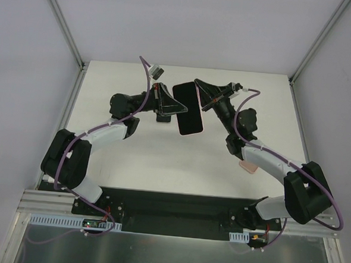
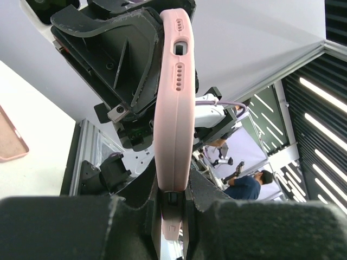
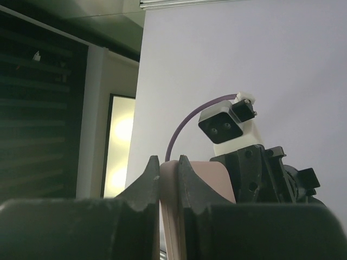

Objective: Take the phone out of the phone case
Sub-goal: Remove the phone case from the phone.

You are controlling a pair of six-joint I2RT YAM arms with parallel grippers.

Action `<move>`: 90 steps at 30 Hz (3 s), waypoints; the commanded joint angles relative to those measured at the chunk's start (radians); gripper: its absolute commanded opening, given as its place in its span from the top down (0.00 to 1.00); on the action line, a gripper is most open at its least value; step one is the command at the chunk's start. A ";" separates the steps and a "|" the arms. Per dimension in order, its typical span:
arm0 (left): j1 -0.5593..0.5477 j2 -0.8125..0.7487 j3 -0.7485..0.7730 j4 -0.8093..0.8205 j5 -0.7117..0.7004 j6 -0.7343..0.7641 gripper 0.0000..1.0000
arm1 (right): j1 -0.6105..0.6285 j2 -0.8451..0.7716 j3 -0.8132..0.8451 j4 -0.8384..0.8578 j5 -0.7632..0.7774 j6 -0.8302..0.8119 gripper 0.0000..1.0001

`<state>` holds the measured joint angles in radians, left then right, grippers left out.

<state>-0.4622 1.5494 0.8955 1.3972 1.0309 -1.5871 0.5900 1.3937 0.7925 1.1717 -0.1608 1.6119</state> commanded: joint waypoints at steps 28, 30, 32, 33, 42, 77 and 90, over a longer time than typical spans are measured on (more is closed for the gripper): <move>-0.032 -0.224 0.218 -0.125 0.284 0.231 1.00 | 0.160 0.024 0.021 0.358 0.020 0.065 0.99; -0.032 -0.242 0.229 -0.153 0.287 0.265 1.00 | 0.160 0.034 0.004 0.352 0.020 0.059 0.98; -0.032 -0.261 0.230 -0.171 0.288 0.271 1.00 | 0.160 0.045 -0.006 0.347 0.018 0.051 0.99; -0.032 -0.265 0.230 -0.172 0.288 0.269 1.00 | 0.160 0.048 -0.013 0.341 0.017 0.048 0.99; -0.029 -0.296 0.221 -0.216 0.278 0.276 1.00 | 0.160 -0.145 0.026 -0.422 -0.091 -0.384 0.99; 0.036 -0.005 0.263 0.134 0.232 -0.042 1.00 | 0.275 -0.144 0.194 -1.342 -0.364 -1.113 0.56; 0.036 -0.005 0.180 0.044 0.247 0.065 1.00 | 0.298 -0.174 0.172 -1.425 -0.122 -1.083 0.99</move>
<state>-0.3908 1.5734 1.0424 1.2526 1.5597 -1.6192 0.7540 1.1580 1.0389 0.1146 -0.1524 0.5755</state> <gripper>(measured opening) 0.123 0.087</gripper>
